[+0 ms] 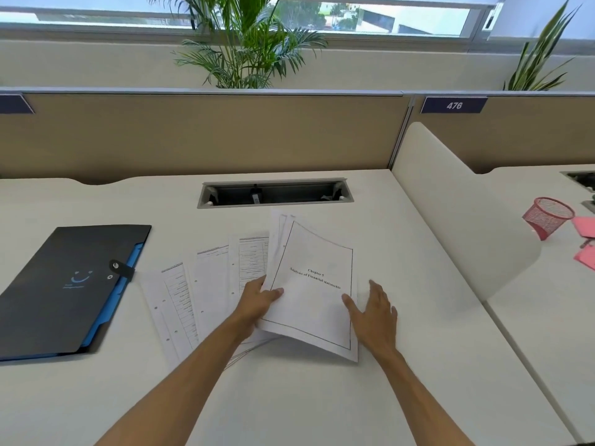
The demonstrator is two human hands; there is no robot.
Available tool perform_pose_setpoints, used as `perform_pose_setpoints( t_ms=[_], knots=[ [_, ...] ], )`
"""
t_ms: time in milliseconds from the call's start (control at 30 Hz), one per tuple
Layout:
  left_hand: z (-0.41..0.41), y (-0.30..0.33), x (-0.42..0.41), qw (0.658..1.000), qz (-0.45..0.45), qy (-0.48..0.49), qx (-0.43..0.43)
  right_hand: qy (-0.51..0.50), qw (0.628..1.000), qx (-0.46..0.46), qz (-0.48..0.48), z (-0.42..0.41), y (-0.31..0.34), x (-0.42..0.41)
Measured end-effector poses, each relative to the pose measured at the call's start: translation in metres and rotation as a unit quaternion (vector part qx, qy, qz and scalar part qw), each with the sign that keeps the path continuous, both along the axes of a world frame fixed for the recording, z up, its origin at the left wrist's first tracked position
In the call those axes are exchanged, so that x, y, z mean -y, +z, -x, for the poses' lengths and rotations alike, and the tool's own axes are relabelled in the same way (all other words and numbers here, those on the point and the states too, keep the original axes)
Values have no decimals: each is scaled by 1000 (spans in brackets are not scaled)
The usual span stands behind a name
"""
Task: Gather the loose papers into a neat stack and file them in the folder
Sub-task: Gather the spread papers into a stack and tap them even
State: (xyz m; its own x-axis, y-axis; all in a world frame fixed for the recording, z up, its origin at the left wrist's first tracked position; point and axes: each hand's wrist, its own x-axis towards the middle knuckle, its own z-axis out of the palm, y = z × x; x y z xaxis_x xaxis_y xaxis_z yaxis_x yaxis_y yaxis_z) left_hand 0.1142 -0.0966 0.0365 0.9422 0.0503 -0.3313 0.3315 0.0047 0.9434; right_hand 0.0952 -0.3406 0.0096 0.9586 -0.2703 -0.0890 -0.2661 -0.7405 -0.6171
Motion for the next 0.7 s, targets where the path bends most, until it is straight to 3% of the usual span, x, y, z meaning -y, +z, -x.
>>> perform_pose_setpoints(
  t_ms=[133, 233, 300, 433, 700],
  knots=[
    [8, 12, -9, 997, 69, 1, 23, -17, 975, 3, -222, -15, 31, 2],
    [13, 23, -17, 995, 94, -11, 35, -5, 918, -44, -395, -26, 61, 3],
    [16, 31, -24, 994, 99, -31, 46, 33, 890, -36, -453, -30, 75, 1],
    [17, 50, -35, 994, 67, -40, 72, 68, 867, 40, -492, -30, 99, -11],
    [13, 100, -48, 986, 74, 1, 151, 110, 872, 120, -461, -9, 126, -41]
  ],
)
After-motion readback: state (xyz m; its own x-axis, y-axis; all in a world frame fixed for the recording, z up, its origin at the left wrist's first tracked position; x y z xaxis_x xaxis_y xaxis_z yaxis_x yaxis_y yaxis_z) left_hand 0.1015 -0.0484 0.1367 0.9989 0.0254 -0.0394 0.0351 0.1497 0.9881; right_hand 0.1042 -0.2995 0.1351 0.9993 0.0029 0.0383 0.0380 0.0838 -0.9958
